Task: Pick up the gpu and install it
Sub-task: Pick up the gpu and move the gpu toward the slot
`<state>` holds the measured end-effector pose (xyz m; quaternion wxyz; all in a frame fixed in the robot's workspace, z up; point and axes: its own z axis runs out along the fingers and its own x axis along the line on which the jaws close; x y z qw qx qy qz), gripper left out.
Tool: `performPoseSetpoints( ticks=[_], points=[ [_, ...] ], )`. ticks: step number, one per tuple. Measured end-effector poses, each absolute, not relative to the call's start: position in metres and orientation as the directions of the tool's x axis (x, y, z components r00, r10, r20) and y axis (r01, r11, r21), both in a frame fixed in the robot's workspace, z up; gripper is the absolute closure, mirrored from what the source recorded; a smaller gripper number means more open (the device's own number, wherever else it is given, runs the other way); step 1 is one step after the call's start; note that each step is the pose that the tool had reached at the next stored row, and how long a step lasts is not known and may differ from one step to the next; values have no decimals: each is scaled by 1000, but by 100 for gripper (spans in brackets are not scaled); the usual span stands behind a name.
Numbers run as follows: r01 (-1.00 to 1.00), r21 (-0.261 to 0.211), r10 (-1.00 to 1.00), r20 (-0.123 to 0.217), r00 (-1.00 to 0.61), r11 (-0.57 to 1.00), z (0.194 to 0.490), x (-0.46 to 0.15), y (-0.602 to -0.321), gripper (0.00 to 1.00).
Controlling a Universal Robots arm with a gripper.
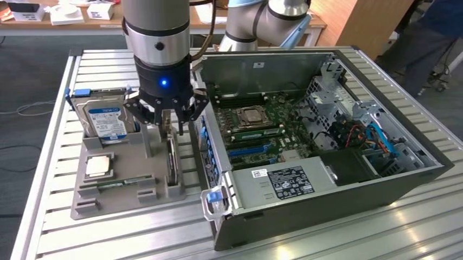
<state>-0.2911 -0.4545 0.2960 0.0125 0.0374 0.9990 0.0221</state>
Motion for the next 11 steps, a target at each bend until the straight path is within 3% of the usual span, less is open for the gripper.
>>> performPoseSetpoints(
  ticks=[11],
  points=[
    [74, 45, 75, -23, -997, 996, 292, -294, -455, 58]
  ],
)
